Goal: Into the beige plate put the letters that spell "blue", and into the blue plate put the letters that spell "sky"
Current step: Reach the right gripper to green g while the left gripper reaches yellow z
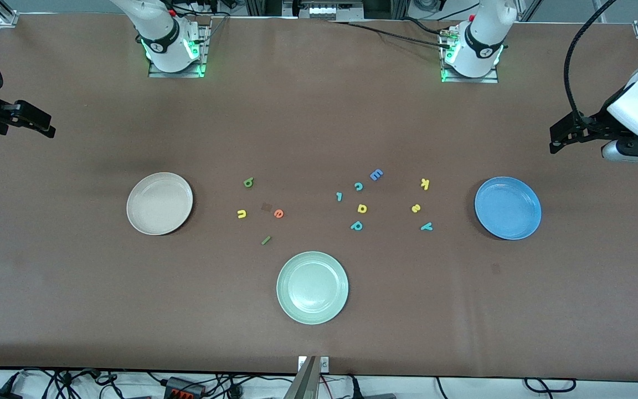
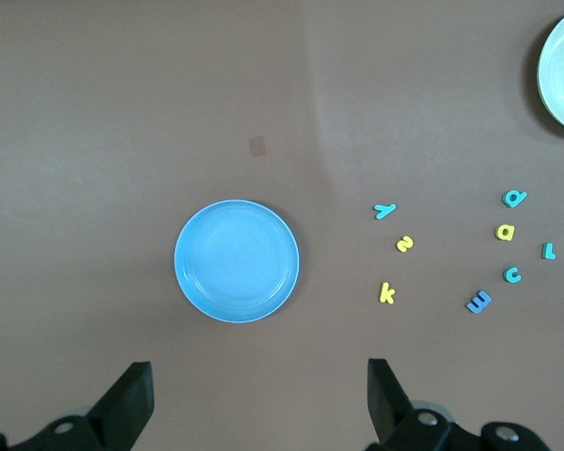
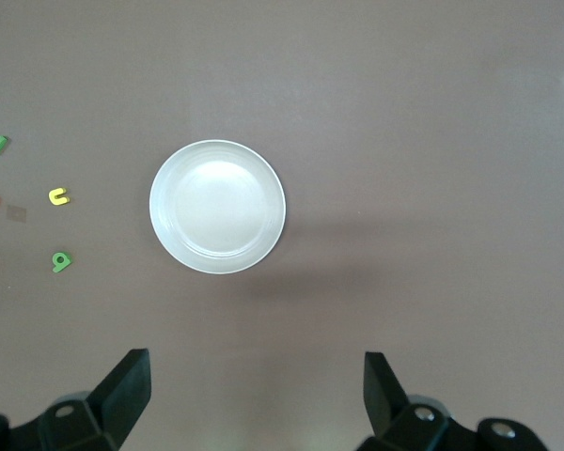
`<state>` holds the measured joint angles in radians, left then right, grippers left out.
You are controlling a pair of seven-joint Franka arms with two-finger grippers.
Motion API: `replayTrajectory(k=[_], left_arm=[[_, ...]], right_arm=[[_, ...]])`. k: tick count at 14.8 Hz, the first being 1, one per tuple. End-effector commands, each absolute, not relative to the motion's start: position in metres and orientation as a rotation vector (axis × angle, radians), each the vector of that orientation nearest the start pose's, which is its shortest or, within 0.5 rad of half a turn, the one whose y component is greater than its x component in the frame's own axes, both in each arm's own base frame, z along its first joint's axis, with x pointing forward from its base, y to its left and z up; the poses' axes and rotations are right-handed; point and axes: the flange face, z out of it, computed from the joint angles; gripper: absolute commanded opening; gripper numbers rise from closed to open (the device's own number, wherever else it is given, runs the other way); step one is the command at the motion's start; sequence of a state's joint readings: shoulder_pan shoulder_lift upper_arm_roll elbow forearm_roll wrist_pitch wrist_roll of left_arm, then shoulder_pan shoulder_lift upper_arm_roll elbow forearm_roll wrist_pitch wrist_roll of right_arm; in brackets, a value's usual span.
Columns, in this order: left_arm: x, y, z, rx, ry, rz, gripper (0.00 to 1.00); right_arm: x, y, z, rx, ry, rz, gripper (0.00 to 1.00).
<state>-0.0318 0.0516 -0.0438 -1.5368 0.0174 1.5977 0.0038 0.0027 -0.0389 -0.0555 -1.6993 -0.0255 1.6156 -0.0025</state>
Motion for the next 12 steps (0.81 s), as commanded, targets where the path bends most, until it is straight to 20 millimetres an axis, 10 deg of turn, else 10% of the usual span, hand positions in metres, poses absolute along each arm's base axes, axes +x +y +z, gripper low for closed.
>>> replayTrajectory(k=[1,12], left_arm=[[0.5748,-0.0433,0.6191,-3.135,0.113,-0.008,1.00],[0.5748,-0.0433,0.6191,-3.135,0.113,-0.008,1.00]], right_arm=[[0.5325,-0.0344,0.5928,-3.177,0.059,0.075,1.00],[0.5322,-0.0313,0.5884,-3.169,0.053,0.125,1.00]])
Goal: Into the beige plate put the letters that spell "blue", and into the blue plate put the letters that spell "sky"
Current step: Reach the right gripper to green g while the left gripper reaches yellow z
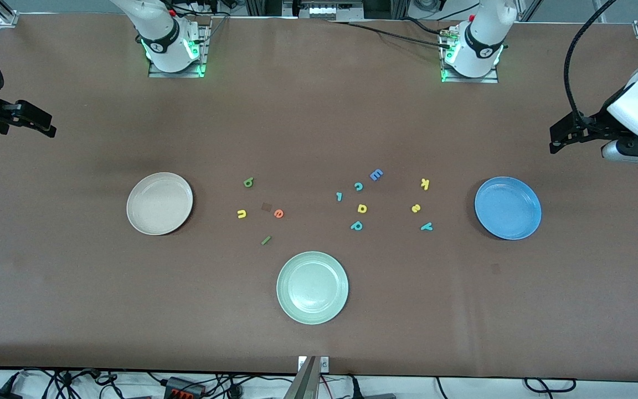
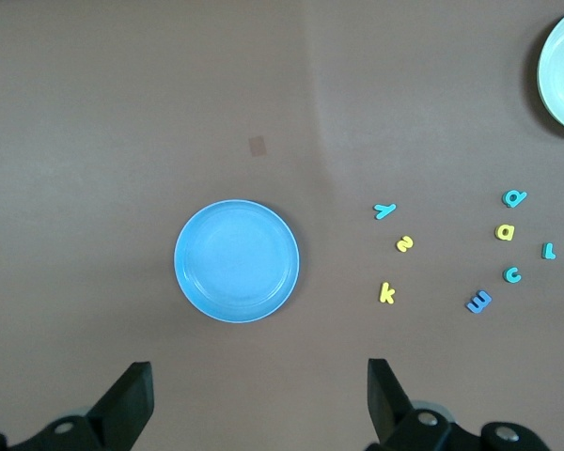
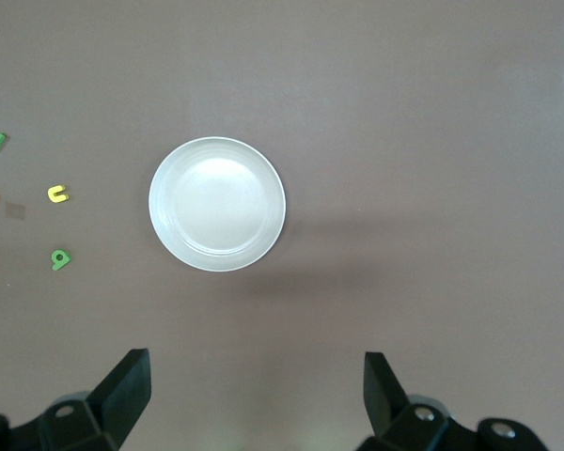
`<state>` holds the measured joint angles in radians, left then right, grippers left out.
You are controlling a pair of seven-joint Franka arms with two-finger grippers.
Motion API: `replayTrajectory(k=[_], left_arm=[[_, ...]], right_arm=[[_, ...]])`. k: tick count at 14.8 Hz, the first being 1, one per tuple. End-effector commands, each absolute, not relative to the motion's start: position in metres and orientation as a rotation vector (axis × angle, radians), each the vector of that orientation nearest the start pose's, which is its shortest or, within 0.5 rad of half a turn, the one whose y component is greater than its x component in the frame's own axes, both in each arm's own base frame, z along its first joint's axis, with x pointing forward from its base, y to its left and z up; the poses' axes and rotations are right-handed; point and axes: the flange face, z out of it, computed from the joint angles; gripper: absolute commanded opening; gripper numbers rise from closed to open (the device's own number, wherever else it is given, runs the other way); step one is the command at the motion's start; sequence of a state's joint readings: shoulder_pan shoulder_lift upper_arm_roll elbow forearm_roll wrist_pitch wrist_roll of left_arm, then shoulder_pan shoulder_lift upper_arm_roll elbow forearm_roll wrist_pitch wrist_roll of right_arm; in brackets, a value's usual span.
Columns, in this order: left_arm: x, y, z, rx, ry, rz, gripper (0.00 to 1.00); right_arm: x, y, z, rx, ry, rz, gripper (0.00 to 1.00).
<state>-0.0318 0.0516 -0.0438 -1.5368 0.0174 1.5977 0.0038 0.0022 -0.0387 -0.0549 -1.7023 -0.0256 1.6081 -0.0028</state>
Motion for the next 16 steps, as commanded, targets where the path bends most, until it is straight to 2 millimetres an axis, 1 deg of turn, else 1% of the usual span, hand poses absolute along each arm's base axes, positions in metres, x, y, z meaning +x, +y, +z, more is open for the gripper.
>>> replayTrajectory(k=[1,5,7,9,10,12,14,15,16], left_arm=[[0.575,-0.043,0.619,-3.135,0.113,-0.008,1.00],[0.574,-0.043,0.620,-3.137,0.113,-0.010,1.00],[0.575,-0.043,0.618,-3.135,0.113,-0.005,1.00],[0.575,-0.043,0.619,-3.137,0.113,-0.008,1.00],[0.574,-0.043,0.619,-3.135,0.113,-0.008,1.00],[0.574,-0.043,0.619,-3.137,0.113,-0.008,1.00],[0.575,-0.043,0.618,-3.137,0.115,-0.005,1.00],[0.574,-0.043,0.619,-3.135,0.113,-0.005,1.00],[0.574,-0.043,0.619,-3.137,0.111,-0.005,1.00]], right_arm=[[0.531,-0.031,0.588,-3.168,0.053,0.138,1.00],[0.530,-0.031,0.585,-3.165,0.015,0.170,1.00],[0.534,-0.019,0.576,-3.162,-0.027,0.186,1.00],[0.541,-0.006,0.560,-3.154,-0.061,0.224,1.00],[0.545,0.002,0.550,-3.142,-0.076,0.254,1.00],[0.549,0.032,0.520,-3.120,-0.132,0.303,1.00],[0.549,0.069,0.484,-3.124,-0.226,0.244,1.00],[0.547,0.083,0.464,-3.124,-0.262,0.220,1.00],[0.544,0.099,0.445,-3.133,-0.231,0.203,1.00]])
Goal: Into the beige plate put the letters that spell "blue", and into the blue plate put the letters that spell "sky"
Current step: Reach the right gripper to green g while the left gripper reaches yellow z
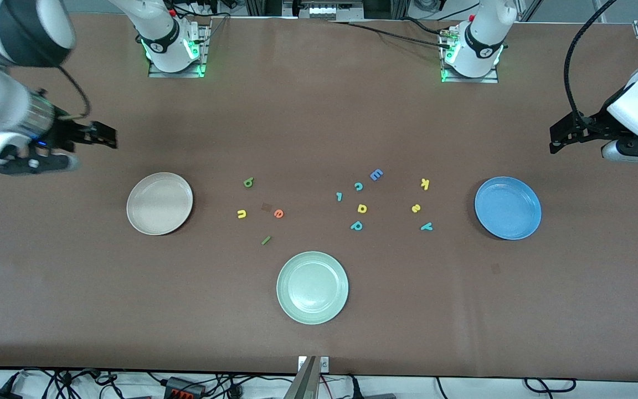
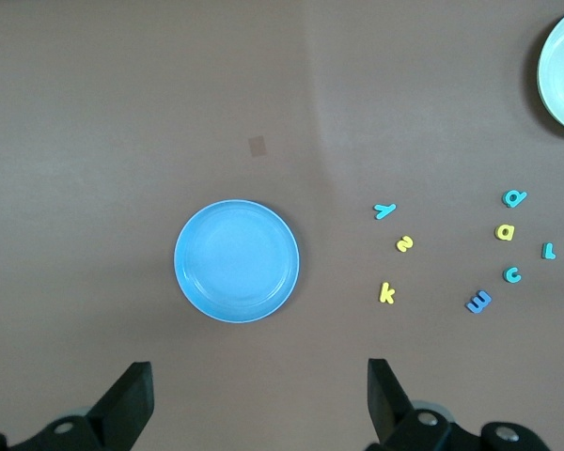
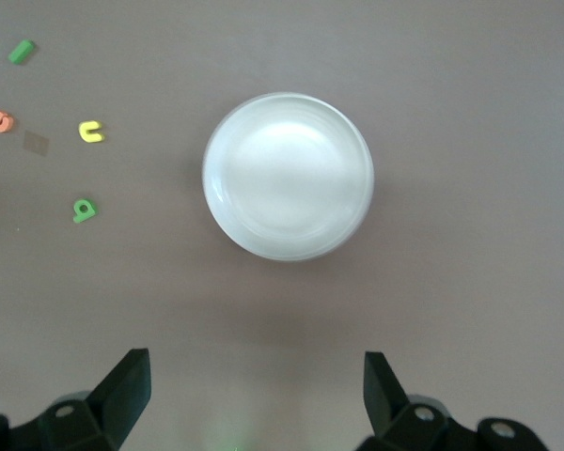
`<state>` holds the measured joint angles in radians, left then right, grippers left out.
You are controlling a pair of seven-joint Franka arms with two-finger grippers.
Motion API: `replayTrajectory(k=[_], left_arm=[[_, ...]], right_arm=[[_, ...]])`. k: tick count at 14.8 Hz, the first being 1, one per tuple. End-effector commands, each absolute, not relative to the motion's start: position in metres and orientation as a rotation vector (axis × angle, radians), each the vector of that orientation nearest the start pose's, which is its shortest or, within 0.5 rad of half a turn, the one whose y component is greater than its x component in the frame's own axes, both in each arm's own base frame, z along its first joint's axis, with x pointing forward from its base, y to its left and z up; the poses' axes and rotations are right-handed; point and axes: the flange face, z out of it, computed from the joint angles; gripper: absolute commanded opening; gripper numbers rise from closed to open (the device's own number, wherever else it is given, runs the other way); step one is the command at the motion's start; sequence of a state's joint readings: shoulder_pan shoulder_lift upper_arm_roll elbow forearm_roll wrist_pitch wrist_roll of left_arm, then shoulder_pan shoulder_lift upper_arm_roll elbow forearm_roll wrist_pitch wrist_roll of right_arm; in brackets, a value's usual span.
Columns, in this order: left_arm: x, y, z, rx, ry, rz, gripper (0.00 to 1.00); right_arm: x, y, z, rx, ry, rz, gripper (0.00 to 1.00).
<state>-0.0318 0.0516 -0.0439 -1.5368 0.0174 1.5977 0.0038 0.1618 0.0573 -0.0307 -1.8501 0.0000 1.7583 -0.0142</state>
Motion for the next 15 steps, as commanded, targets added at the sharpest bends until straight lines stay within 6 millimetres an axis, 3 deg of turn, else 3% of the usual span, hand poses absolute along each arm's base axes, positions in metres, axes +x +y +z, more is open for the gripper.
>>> replayTrajectory(k=[1,3,7,9,11,14,15], left_arm=[[0.574,-0.043,0.619,-3.137,0.113,-0.005,1.00],[0.574,-0.043,0.619,-3.138,0.111,-0.003,1.00],[0.572,-0.045,0.616,-3.147,0.125,0.036,1.00],[0.571,-0.052,0.603,-3.142,0.150,0.130,1.00],[0.577,-0.067,0.568,-3.124,0.192,0.293,1.00],[0.594,-0.119,0.491,-3.073,0.305,0.499,1.00],[0.596,-0.135,0.476,-3.059,0.339,0.521,1.00]], right_arm=[[0.539,0.120,0.431,-3.145,-0.171,0.212,1.00],[0.536,0.163,0.404,-3.164,-0.125,0.235,1.00],[0.544,0.183,0.363,-3.110,-0.021,0.258,1.00],[0.544,0.202,0.340,-3.080,-0.023,0.271,1.00],[0.547,0.218,0.312,-3.081,-0.024,0.250,1.00],[0.544,0.250,0.267,-3.091,-0.022,0.213,1.00],[0.541,0.257,0.255,-3.095,-0.038,0.207,1.00]])
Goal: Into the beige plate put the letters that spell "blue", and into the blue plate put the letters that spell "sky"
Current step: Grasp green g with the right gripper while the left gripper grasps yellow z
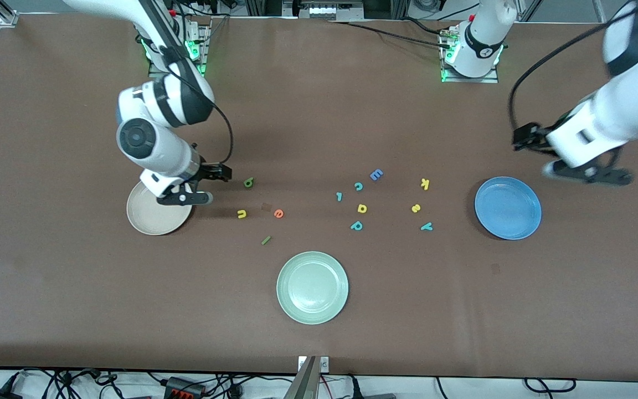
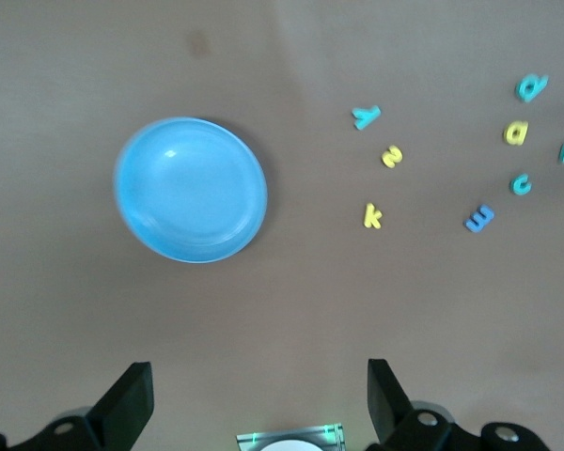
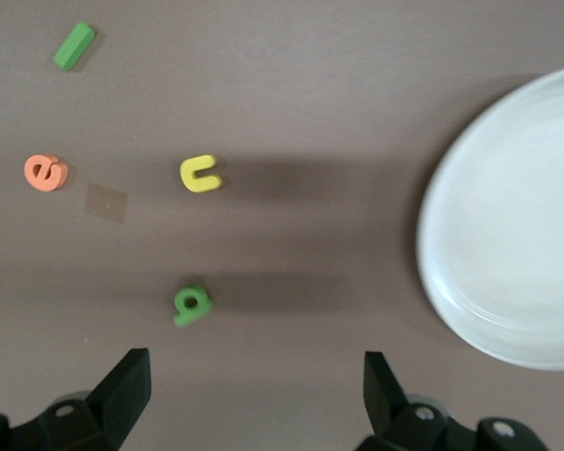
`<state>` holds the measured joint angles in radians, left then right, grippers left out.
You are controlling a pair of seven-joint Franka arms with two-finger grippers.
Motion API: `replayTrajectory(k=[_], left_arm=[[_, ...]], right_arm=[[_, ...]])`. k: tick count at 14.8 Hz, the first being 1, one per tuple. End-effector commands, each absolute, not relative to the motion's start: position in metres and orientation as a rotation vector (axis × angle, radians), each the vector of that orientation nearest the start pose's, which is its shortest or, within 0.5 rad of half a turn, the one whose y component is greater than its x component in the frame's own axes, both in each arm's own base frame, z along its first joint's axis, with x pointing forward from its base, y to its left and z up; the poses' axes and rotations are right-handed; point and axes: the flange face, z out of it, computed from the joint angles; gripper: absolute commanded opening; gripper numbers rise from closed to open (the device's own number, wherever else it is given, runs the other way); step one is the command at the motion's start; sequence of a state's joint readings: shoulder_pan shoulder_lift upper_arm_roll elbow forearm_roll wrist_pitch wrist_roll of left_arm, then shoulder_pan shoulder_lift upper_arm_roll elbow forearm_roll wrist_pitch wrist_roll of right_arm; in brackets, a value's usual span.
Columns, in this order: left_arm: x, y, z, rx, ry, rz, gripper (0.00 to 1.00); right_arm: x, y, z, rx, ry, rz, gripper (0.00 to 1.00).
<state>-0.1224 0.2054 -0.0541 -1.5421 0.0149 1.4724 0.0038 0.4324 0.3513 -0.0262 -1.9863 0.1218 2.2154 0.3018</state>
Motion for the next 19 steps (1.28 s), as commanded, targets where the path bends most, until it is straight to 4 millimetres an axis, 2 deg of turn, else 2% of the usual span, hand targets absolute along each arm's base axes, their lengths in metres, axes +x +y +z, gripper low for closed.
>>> replayTrajectory(k=[1,2,3,4,6,10,11,13,14,16,17,19], left_arm=[[0.599,-0.143,0.462,-3.054,0.357,0.528,1.00],[0.603,-0.148,0.447,-3.055,0.366,0.524,1.00],[0.607,-0.150,0.424,-3.054,0.389,0.529,1.00],[0.609,-0.155,0.403,-3.055,0.424,0.518,1.00],[0.610,-0.169,0.367,-3.062,0.577,0.442,1.00],[0.613,-0.170,0.299,-3.065,0.744,0.313,1.00],[0.611,-0.172,0.283,-3.066,0.736,0.318,1.00],[0.602,-0.190,0.246,-3.081,0.587,0.339,1.00],[0.595,-0.208,0.229,-3.084,0.520,0.312,1.00],[0.581,-0.241,0.215,-3.077,0.482,0.284,1.00],[0.576,-0.247,0.210,-3.073,0.456,0.291,1.00],[0.564,-0.243,0.186,-3.092,0.454,0.221,1.00]], right_arm=[[0.539,0.264,0.247,-3.096,-0.054,0.207,1.00],[0.538,0.267,0.240,-3.098,-0.024,0.220,0.98],[0.537,0.268,0.233,-3.103,0.024,0.232,0.92],[0.535,0.270,0.226,-3.109,0.066,0.241,0.90],[0.533,0.273,0.212,-3.114,0.090,0.239,0.89],[0.517,0.296,0.195,-3.132,0.145,0.269,0.87],[0.516,0.297,0.189,-3.134,0.147,0.268,0.86],[0.516,0.297,0.176,-3.136,0.150,0.259,0.85],[0.515,0.298,0.171,-3.139,0.149,0.267,0.84],[0.513,0.299,0.170,-3.142,0.163,0.275,0.82],[0.511,0.300,0.169,-3.144,0.202,0.281,0.81],[0.506,0.309,0.170,-3.148,0.224,0.283,0.78]])
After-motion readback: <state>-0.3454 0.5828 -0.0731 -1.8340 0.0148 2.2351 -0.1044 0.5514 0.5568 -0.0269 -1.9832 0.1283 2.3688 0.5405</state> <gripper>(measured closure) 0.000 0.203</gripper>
